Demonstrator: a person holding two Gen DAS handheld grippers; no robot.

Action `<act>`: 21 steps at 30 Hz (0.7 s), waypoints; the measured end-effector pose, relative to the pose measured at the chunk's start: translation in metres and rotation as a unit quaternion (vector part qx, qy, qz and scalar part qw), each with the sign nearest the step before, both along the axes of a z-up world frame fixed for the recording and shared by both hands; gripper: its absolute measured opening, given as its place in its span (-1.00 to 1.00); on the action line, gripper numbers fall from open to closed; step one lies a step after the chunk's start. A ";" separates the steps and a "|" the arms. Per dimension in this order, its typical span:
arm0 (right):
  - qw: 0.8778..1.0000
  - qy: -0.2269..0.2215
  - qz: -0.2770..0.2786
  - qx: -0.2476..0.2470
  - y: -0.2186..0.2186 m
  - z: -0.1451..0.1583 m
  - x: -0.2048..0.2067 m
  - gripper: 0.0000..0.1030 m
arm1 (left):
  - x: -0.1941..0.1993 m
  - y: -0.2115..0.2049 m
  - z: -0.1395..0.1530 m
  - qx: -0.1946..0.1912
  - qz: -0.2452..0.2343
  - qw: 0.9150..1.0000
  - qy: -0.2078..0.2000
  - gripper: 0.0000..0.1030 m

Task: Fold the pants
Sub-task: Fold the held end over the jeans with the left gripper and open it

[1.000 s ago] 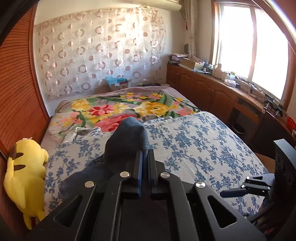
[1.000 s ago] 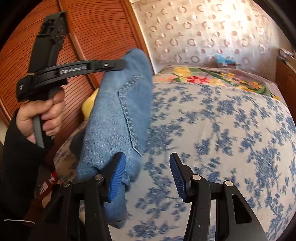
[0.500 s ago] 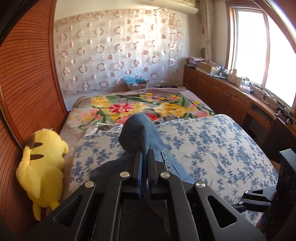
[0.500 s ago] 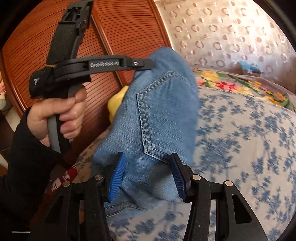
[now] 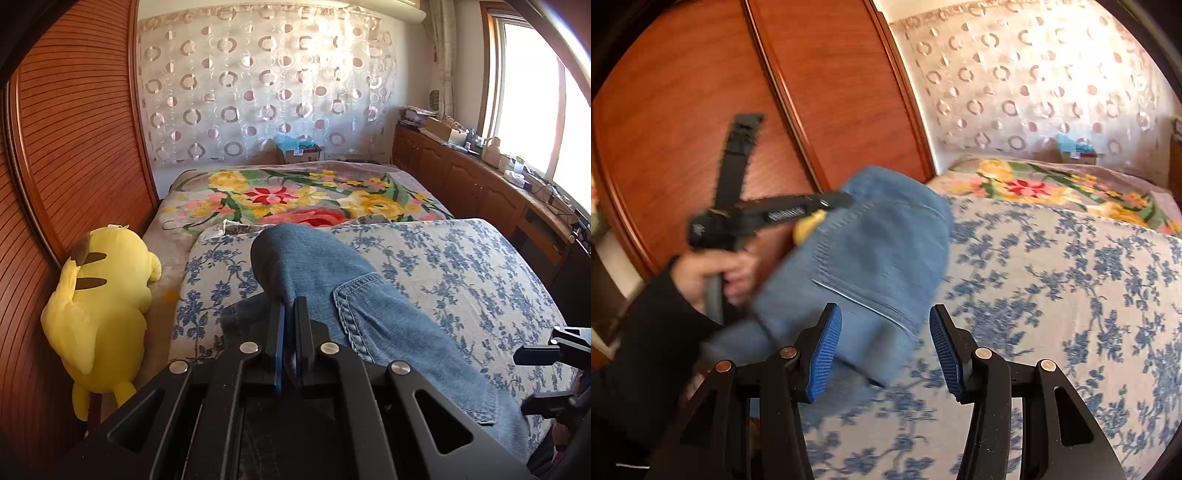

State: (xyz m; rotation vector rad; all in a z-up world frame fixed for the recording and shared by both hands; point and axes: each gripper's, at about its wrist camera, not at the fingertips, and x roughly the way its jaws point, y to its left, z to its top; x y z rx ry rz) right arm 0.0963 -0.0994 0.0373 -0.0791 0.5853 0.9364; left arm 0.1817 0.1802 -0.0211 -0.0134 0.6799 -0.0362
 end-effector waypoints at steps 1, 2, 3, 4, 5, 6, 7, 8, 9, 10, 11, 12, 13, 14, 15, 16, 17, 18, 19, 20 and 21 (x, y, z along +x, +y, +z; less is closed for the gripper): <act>1.000 -0.003 0.000 -0.006 0.003 -0.004 0.001 0.02 | 0.000 0.002 0.000 0.000 0.000 1.000 0.000 -0.89; 1.000 0.001 0.003 -0.006 0.005 -0.007 0.003 0.02 | 0.000 0.004 -0.001 -0.001 0.000 1.000 0.002 -0.89; 1.000 0.008 0.005 -0.005 0.009 -0.010 0.004 0.02 | 0.000 0.004 -0.001 0.001 0.000 1.000 0.003 -0.89; 1.000 0.012 0.008 -0.005 0.012 -0.011 0.004 0.02 | -0.001 0.005 -0.001 0.006 0.002 1.000 0.003 -0.89; 1.000 0.012 0.012 -0.005 0.017 -0.009 0.002 0.02 | -0.001 0.006 -0.001 0.008 0.003 1.000 0.003 -0.89; 1.000 0.010 0.017 -0.007 0.022 -0.009 0.000 0.02 | -0.001 0.008 -0.001 0.009 0.004 1.000 0.003 -0.89; 1.000 0.008 0.021 -0.009 0.026 -0.007 -0.002 0.02 | -0.001 0.010 0.000 0.009 0.005 1.000 0.004 -0.89; 1.000 0.008 0.026 -0.010 0.030 -0.006 -0.004 0.02 | -0.001 0.012 0.000 0.008 0.006 1.000 0.003 -0.89; 0.999 0.006 0.031 -0.012 0.036 -0.006 -0.006 0.02 | -0.001 0.013 0.000 0.009 0.007 1.000 0.003 -0.89; 0.999 0.003 0.034 -0.015 0.041 -0.005 -0.008 0.02 | -0.001 0.014 0.001 0.010 0.009 1.000 0.003 -0.89; 0.999 0.000 0.037 -0.017 0.045 -0.004 -0.010 0.02 | -0.001 0.016 0.001 0.011 0.011 1.000 0.002 -0.89; 0.999 -0.002 0.039 -0.018 0.048 -0.004 -0.010 0.02 | -0.001 0.017 0.002 0.012 0.013 1.000 0.001 -0.89; 0.999 -0.004 0.041 -0.018 0.052 -0.004 -0.010 0.02 | -0.001 0.019 0.002 0.012 0.014 1.000 0.001 -0.89; 0.999 -0.006 0.043 -0.018 0.055 -0.004 -0.010 0.02 | -0.001 0.021 0.002 0.012 0.015 1.000 0.001 -0.89; 0.999 -0.006 0.045 -0.016 0.057 -0.004 -0.010 0.02 | 0.000 0.022 0.001 0.013 0.016 1.000 0.001 -0.89; 0.999 -0.005 0.047 -0.015 0.058 -0.004 -0.011 0.02 | 0.000 0.023 0.000 0.014 0.016 1.000 0.002 -0.89; 0.999 -0.004 0.051 -0.012 0.059 -0.005 -0.011 0.02 | 0.001 0.023 0.000 0.016 0.016 1.000 0.003 -0.89; 0.998 -0.001 0.055 -0.012 0.059 -0.007 -0.010 0.02 | 0.002 0.025 -0.001 0.016 0.016 1.000 0.003 -0.89; 0.998 0.001 0.058 -0.012 0.058 -0.012 -0.009 0.02 | 0.002 0.026 -0.002 0.016 0.017 1.000 0.004 -0.89; 0.998 0.002 0.061 -0.014 0.061 -0.015 -0.008 0.02 | 0.003 0.027 -0.004 0.016 0.018 1.000 0.005 -0.89; 0.998 0.001 0.063 -0.015 0.062 -0.018 -0.005 0.02 | 0.003 0.027 -0.005 0.017 0.019 1.000 0.007 -0.89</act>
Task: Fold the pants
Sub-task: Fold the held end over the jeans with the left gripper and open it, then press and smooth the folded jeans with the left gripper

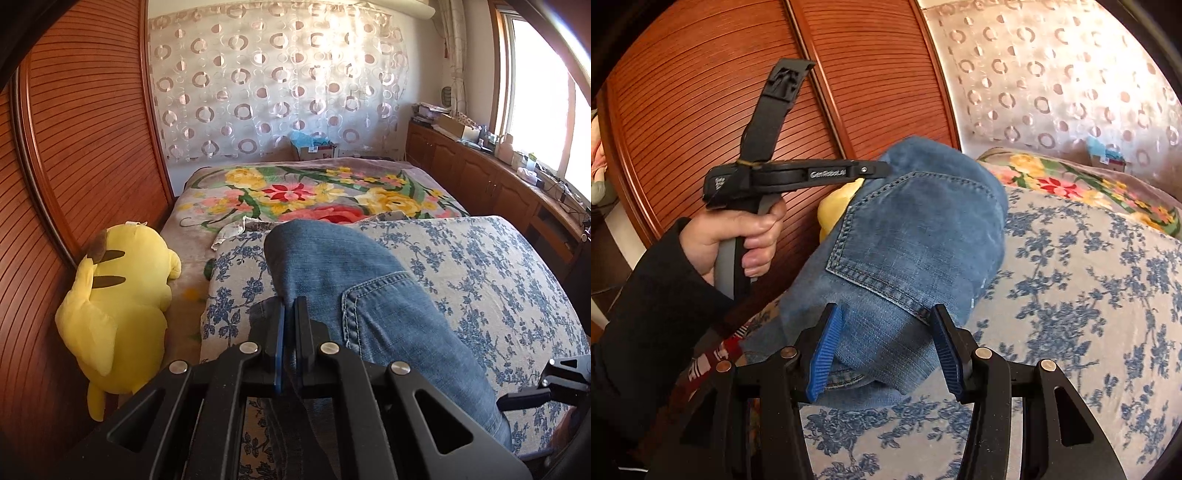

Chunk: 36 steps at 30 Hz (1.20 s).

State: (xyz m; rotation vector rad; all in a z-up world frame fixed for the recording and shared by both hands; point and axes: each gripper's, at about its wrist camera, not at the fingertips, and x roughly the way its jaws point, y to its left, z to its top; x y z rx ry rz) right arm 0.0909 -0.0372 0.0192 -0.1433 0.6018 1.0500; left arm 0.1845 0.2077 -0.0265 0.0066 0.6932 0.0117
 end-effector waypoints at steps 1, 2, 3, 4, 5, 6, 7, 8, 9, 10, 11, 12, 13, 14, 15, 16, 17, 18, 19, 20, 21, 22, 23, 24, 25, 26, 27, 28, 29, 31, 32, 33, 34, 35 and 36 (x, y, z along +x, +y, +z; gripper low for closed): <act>1.000 -0.001 0.002 -0.001 0.002 -0.001 -0.001 0.02 | 0.000 0.001 -0.002 0.002 0.001 1.000 0.001 -0.89; 1.000 -0.003 0.003 -0.001 0.002 -0.001 -0.004 0.02 | 0.000 0.001 -0.002 0.004 0.002 1.000 0.001 -0.89; 1.000 -0.005 0.006 0.000 0.004 -0.001 -0.005 0.02 | -0.001 0.001 -0.004 0.005 0.003 1.000 0.002 -0.89; 1.000 -0.007 0.007 0.000 0.005 -0.002 -0.006 0.02 | -0.002 0.002 -0.005 0.005 0.003 1.000 0.003 -0.89; 1.000 -0.009 0.007 -0.002 0.006 -0.002 -0.007 0.02 | -0.004 0.002 -0.005 0.003 0.003 1.000 0.003 -0.89; 1.000 -0.008 0.005 -0.004 0.006 -0.002 -0.006 0.02 | -0.006 0.003 -0.004 -0.001 0.002 1.000 0.002 -0.89; 1.000 -0.006 0.004 -0.004 0.006 -0.002 -0.005 0.02 | -0.009 0.002 -0.004 -0.005 0.001 1.000 0.003 -0.89; 1.000 -0.003 0.004 -0.003 0.005 -0.002 -0.005 0.02 | -0.012 0.003 -0.002 -0.009 0.000 1.000 0.002 -0.89; 1.000 -0.001 0.003 -0.002 0.005 -0.002 -0.003 0.02 | -0.017 0.003 0.000 -0.010 -0.002 1.000 0.000 -0.79; 1.000 0.000 0.002 -0.001 0.004 -0.002 -0.002 0.02 | -0.021 0.002 0.001 -0.010 -0.005 1.000 -0.003 -0.61; 1.000 0.001 0.002 -0.001 0.004 -0.001 -0.001 0.02 | -0.029 0.000 0.004 -0.009 -0.010 1.000 -0.009 -0.55; 1.000 0.000 0.001 -0.002 0.004 -0.001 -0.001 0.02 | -0.034 -0.002 0.005 -0.010 -0.015 1.000 -0.013 -0.45; 1.000 -0.002 0.000 -0.004 0.004 0.000 -0.002 0.02 | -0.040 -0.004 0.006 -0.010 -0.019 1.000 -0.016 -0.29; 1.000 -0.004 -0.002 -0.005 0.004 0.000 -0.002 0.02 | -0.049 -0.008 0.008 -0.010 -0.024 0.999 -0.022 -0.17; 1.000 -0.005 -0.002 -0.004 0.003 0.001 -0.003 0.02 | -0.056 -0.010 0.008 -0.011 -0.028 0.999 -0.026 -0.07; 1.000 -0.005 -0.001 -0.001 0.002 0.003 -0.004 0.02 | -0.065 -0.014 0.008 -0.013 -0.034 0.999 -0.029 -0.07; 1.000 -0.005 0.000 0.002 0.000 0.005 -0.006 0.02 | -0.071 -0.016 0.007 -0.014 -0.038 0.999 -0.029 -0.07; 1.000 -0.008 0.000 0.004 -0.002 0.007 -0.007 0.02 | -0.076 -0.019 0.006 -0.014 -0.040 0.999 -0.031 -0.06; 1.000 -0.011 -0.002 0.005 -0.005 0.008 -0.009 0.02 | -0.082 -0.021 0.005 -0.015 -0.040 0.999 -0.033 -0.06; 1.000 -0.015 -0.004 0.005 -0.008 0.011 -0.010 0.02 | -0.088 -0.023 0.004 -0.017 -0.038 0.999 -0.034 -0.06; 1.000 -0.020 -0.006 0.005 -0.012 0.013 -0.011 0.02 | -0.093 -0.024 0.002 -0.020 -0.035 0.999 -0.033 -0.06; 1.000 -0.025 -0.009 0.004 -0.015 0.016 -0.013 0.02 | -0.097 -0.026 0.000 -0.026 -0.033 0.999 -0.032 -0.06; 0.999 -0.031 -0.014 0.002 -0.019 0.017 -0.014 0.02 | -0.101 -0.027 -0.002 -0.036 -0.034 0.998 -0.030 -0.06; 0.999 -0.038 -0.020 -0.001 -0.022 0.018 -0.016 0.02 | -0.104 -0.028 -0.005 -0.047 -0.035 0.998 -0.025 -0.06; 0.999 -0.043 -0.025 -0.004 -0.026 0.019 -0.017 0.02 | -0.107 -0.029 -0.007 -0.055 -0.036 0.998 -0.022 -0.06; 0.998 -0.046 -0.029 -0.007 -0.029 0.020 -0.018 0.02 | -0.111 -0.031 -0.009 -0.056 -0.036 0.998 -0.020 -0.06; 0.998 -0.050 -0.034 -0.010 -0.033 0.020 -0.020 0.02 | -0.113 -0.033 -0.010 -0.057 -0.034 0.998 -0.019 -0.06; 0.998 -0.054 -0.040 -0.014 -0.036 0.020 -0.021 0.02 | -0.116 -0.034 -0.012 -0.062 -0.033 0.997 -0.019 -0.06; 0.997 -0.057 -0.045 -0.018 -0.040 0.020 -0.023 0.02 | -0.119 -0.037 -0.013 -0.067 -0.035 0.997 -0.017 -0.06; 0.996 -0.061 -0.056 -0.029 -0.043 0.017 -0.025 0.02 | -0.123 -0.041 -0.015 -0.076 -0.041 0.996 -0.016 -0.06; 0.996 -0.062 -0.060 -0.033 -0.045 0.016 -0.026 0.02 | -0.125 -0.043 -0.017 -0.080 -0.043 0.996 -0.014 -0.05; 0.995 -0.061 -0.064 -0.037 -0.046 0.015 -0.028 0.02 | -0.125 -0.045 -0.019 -0.083 -0.045 0.995 -0.010 0.05; 0.995 -0.058 -0.066 -0.039 -0.047 0.013 -0.029 0.02 | -0.127 -0.048 -0.023 -0.084 -0.046 0.995 -0.004 0.25; 0.995 -0.054 -0.067 -0.040 -0.047 0.014 -0.029 0.02 | -0.128 -0.051 -0.026 -0.085 -0.047 0.995 -0.003 0.35; 0.996 -0.051 -0.068 -0.040 -0.047 0.014 -0.029 0.02 | -0.128 -0.053 -0.028 -0.089 -0.049 0.995 -0.001 0.46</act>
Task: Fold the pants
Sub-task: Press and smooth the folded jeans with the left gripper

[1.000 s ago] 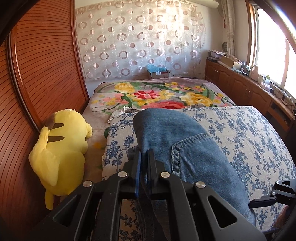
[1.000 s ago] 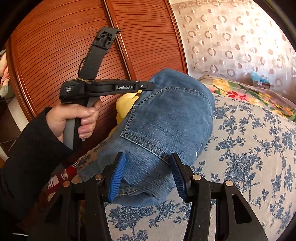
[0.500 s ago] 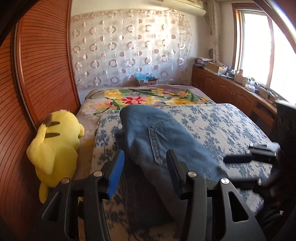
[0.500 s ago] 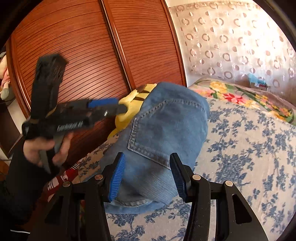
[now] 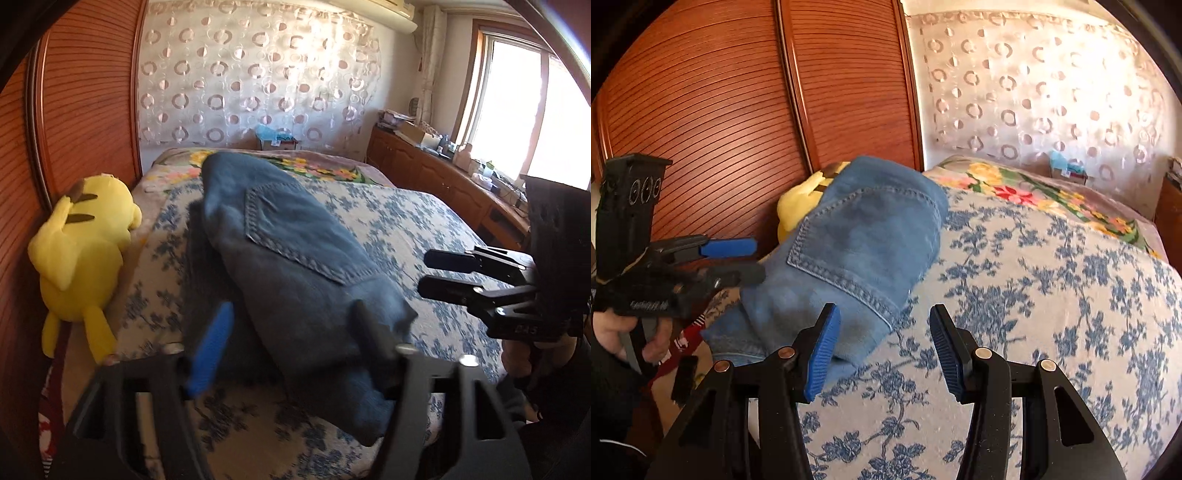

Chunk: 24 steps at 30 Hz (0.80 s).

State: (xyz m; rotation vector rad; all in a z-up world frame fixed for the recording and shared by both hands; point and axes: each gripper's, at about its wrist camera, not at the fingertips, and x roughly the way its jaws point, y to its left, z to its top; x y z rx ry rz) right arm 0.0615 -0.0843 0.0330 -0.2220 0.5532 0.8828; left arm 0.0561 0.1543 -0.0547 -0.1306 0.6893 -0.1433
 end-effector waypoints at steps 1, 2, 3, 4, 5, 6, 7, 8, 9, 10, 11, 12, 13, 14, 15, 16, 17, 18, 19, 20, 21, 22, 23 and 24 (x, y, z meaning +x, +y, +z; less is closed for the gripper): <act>1.000 0.001 -0.001 0.000 0.000 0.000 -0.001 0.02 | 0.000 -0.003 -0.003 -0.007 -0.004 1.000 0.004 0.46; 1.000 0.002 -0.001 -0.001 0.000 0.000 -0.001 0.02 | -0.001 -0.003 -0.005 -0.011 -0.008 1.000 0.008 0.46; 1.000 0.003 -0.001 -0.001 0.000 -0.001 -0.002 0.02 | -0.001 -0.005 -0.009 -0.013 -0.010 1.000 0.013 0.46; 1.000 0.003 -0.001 -0.002 0.000 0.000 -0.003 0.02 | 0.000 -0.007 -0.012 -0.012 -0.008 1.000 0.017 0.46; 1.000 0.002 -0.001 -0.003 -0.001 0.000 -0.002 0.02 | -0.001 -0.008 -0.013 -0.013 -0.007 1.000 0.018 0.46; 1.000 0.002 -0.001 -0.003 -0.002 0.001 -0.003 0.02 | 0.000 -0.008 -0.016 -0.016 -0.006 1.000 0.021 0.46; 1.000 0.002 -0.001 -0.002 -0.003 0.001 -0.004 0.02 | 0.000 -0.008 -0.019 -0.022 -0.006 0.999 0.027 0.46; 1.000 0.003 -0.001 0.000 -0.004 0.000 -0.004 0.02 | 0.001 -0.008 -0.022 -0.029 -0.005 0.999 0.033 0.46; 1.000 0.004 -0.002 0.001 -0.005 0.000 -0.005 0.02 | 0.002 -0.007 -0.025 -0.035 -0.003 0.999 0.039 0.46; 1.000 0.005 -0.002 0.001 -0.005 -0.001 -0.003 0.02 | 0.002 -0.007 -0.027 -0.039 -0.004 0.998 0.042 0.31; 1.000 0.005 -0.003 0.002 -0.005 -0.002 -0.003 0.02 | 0.001 -0.009 -0.029 -0.043 -0.011 0.998 0.040 0.18; 1.000 0.005 -0.004 0.002 -0.006 -0.003 -0.002 0.02 | 0.000 -0.012 -0.028 -0.040 -0.016 0.998 0.039 -0.02; 1.000 0.005 -0.005 0.002 -0.006 -0.003 -0.001 0.02 | -0.002 -0.015 -0.026 -0.029 -0.017 0.999 0.034 -0.20; 1.000 0.006 -0.006 0.003 -0.007 -0.004 0.000 0.02 | -0.004 -0.018 -0.023 -0.023 -0.021 0.999 0.028 -0.31; 1.000 0.006 -0.007 0.004 -0.008 -0.004 0.001 0.02 | -0.006 -0.020 -0.018 -0.018 -0.024 0.999 0.022 -0.43; 1.000 0.007 -0.008 0.006 -0.009 -0.003 0.002 0.02 | -0.009 -0.022 -0.012 -0.014 -0.026 0.999 0.014 -0.53; 1.000 0.007 -0.008 0.007 -0.010 -0.003 0.003 0.02 | -0.011 -0.023 -0.007 -0.012 -0.027 1.000 0.007 -0.56; 1.000 0.007 -0.008 0.008 -0.011 -0.003 0.003 0.02 | -0.012 -0.023 -0.001 -0.010 -0.028 1.000 -0.001 -0.59; 1.000 0.006 -0.008 0.010 -0.012 -0.002 0.003 0.02 | -0.014 -0.021 0.006 -0.010 -0.027 1.000 -0.009 -0.59; 1.000 0.007 -0.007 0.012 -0.012 -0.002 0.003 0.02 | -0.015 -0.018 0.011 -0.008 -0.025 1.000 -0.014 -0.60; 1.000 0.007 -0.005 0.015 -0.012 -0.001 0.004 0.02 | -0.016 -0.015 0.016 -0.009 -0.023 1.000 -0.018 -0.60; 1.000 0.008 -0.003 0.017 -0.011 -0.001 0.004 0.02 | -0.016 -0.010 0.020 -0.010 -0.018 1.000 -0.021 -0.60; 1.000 0.008 -0.001 0.018 -0.011 0.000 0.004 0.02 | -0.017 -0.005 0.021 -0.010 -0.014 1.000 -0.022 -0.60; 1.000 0.008 0.002 0.020 -0.010 0.001 0.005 0.02 | -0.017 0.001 0.021 -0.010 -0.008 1.000 -0.022 -0.60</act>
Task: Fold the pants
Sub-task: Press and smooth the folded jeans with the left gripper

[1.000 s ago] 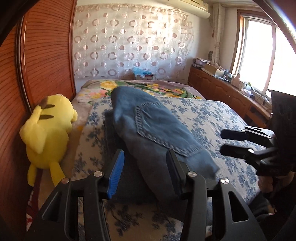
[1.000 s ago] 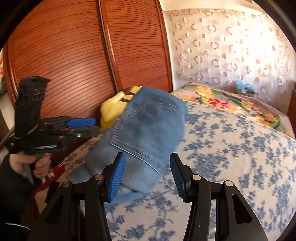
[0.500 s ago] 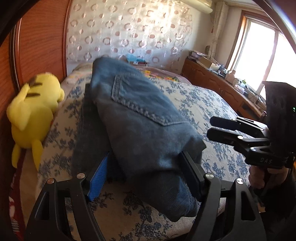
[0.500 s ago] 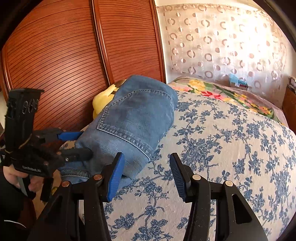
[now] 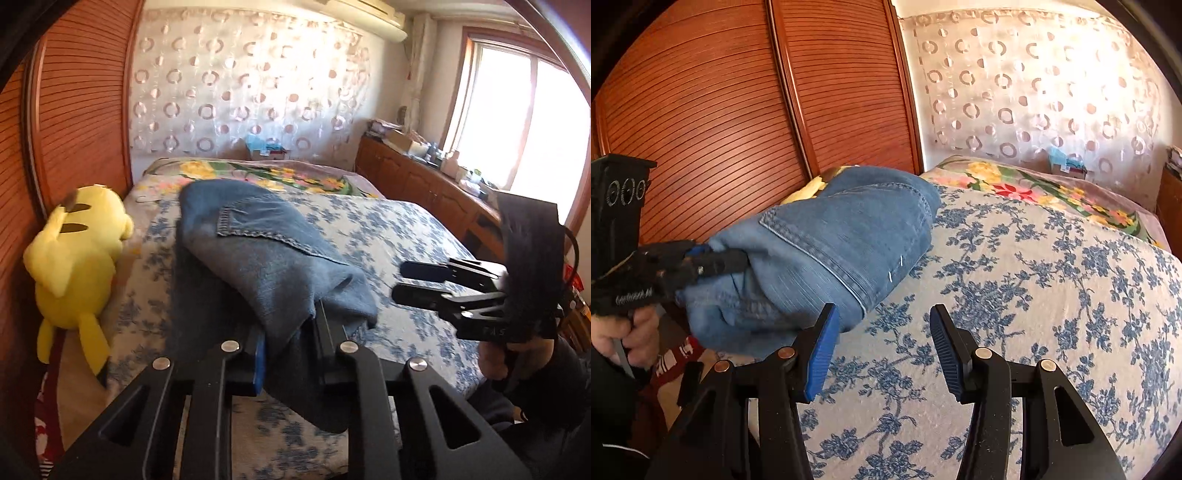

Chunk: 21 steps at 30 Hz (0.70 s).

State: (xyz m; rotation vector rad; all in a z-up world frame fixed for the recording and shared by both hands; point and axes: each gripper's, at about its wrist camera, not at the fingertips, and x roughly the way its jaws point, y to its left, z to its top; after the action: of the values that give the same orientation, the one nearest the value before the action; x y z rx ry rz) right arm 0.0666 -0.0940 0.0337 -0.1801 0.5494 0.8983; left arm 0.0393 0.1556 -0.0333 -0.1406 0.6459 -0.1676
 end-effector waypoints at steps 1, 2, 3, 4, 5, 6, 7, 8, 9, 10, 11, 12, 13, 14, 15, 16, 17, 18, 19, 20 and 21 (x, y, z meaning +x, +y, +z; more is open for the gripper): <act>1.000 -0.001 0.002 0.001 0.001 0.001 0.001 0.02 | 0.000 0.007 -0.001 -0.001 0.006 1.000 0.001 -0.60; 1.000 -0.001 0.004 0.001 0.003 0.001 0.001 0.02 | 0.000 0.011 -0.002 -0.001 0.010 1.000 0.003 -0.60; 1.000 -0.001 0.007 0.002 0.005 0.002 0.002 0.02 | -0.001 0.017 -0.005 0.000 0.016 1.000 0.006 -0.60; 1.000 -0.001 0.009 0.002 0.008 0.002 0.002 0.02 | 0.000 0.022 -0.008 0.003 0.020 1.000 0.009 -0.60; 1.000 -0.001 0.012 0.003 0.011 0.003 0.003 0.02 | 0.001 0.027 -0.013 0.004 0.026 1.000 0.016 -0.60; 1.000 -0.001 0.015 0.003 0.015 0.004 0.003 0.02 | 0.001 0.033 -0.018 0.002 0.032 0.999 0.023 -0.60; 1.000 -0.002 0.018 0.002 0.018 0.005 0.004 0.02 | 0.002 0.036 -0.023 0.004 0.035 0.999 0.029 -0.60; 1.000 -0.003 0.021 0.000 0.023 0.006 0.005 0.02 | 0.003 0.038 -0.030 0.008 0.040 0.999 0.035 -0.60; 1.000 -0.005 0.024 -0.002 0.028 0.007 0.005 0.02 | 0.004 0.041 -0.035 0.011 0.044 0.998 0.040 -0.60; 1.000 -0.006 0.028 -0.003 0.033 0.008 0.007 0.02 | 0.004 0.043 -0.039 0.010 0.046 0.998 0.044 -0.60; 0.999 -0.006 0.033 -0.004 0.038 0.009 0.007 0.02 | 0.006 0.047 -0.045 0.005 0.048 0.998 0.051 -0.60; 0.999 -0.005 0.038 -0.004 0.044 0.010 0.009 0.02 | 0.007 0.049 -0.048 0.002 0.049 0.997 0.056 -0.60; 0.999 -0.004 0.042 -0.003 0.050 0.011 0.011 0.00 | 0.008 0.051 -0.053 -0.002 0.048 0.997 0.063 -0.60; 0.999 -0.003 0.045 -0.003 0.055 0.012 0.013 -0.03 | 0.009 0.052 -0.055 -0.004 0.048 0.997 0.065 -0.60; 0.999 0.000 0.048 -0.002 0.061 0.012 0.015 -0.05 | 0.009 0.053 -0.058 -0.009 0.047 0.997 0.066 -0.60; 0.999 0.002 0.052 0.000 0.067 0.013 0.018 -0.06 | 0.009 0.053 -0.058 -0.012 0.046 0.997 0.066 -0.59; 0.998 0.003 0.057 0.000 0.073 0.012 0.020 -0.08 | 0.009 0.054 -0.058 -0.014 0.047 0.997 0.064 -0.58; 0.998 0.004 0.060 -0.001 0.078 0.011 0.023 -0.11 | 0.008 0.054 -0.057 -0.015 0.046 0.997 0.062 -0.56; 0.998 0.004 0.062 -0.003 0.083 0.009 0.025 -0.11 | 0.007 0.054 -0.055 -0.017 0.044 0.997 0.060 -0.55; 0.998 0.004 0.062 -0.007 0.087 0.006 0.028 -0.12 | 0.006 0.054 -0.054 -0.019 0.042 0.997 0.058 -0.55; 0.998 0.006 0.063 -0.011 0.091 0.003 0.031 -0.12 | 0.005 0.054 -0.052 -0.020 0.041 0.997 0.057 -0.51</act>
State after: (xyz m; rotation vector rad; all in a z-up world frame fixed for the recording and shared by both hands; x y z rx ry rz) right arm 0.0974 -0.0031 0.0367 -0.2317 0.5638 1.0159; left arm 0.0442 0.2100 -0.0852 -0.2165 0.7493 -0.0942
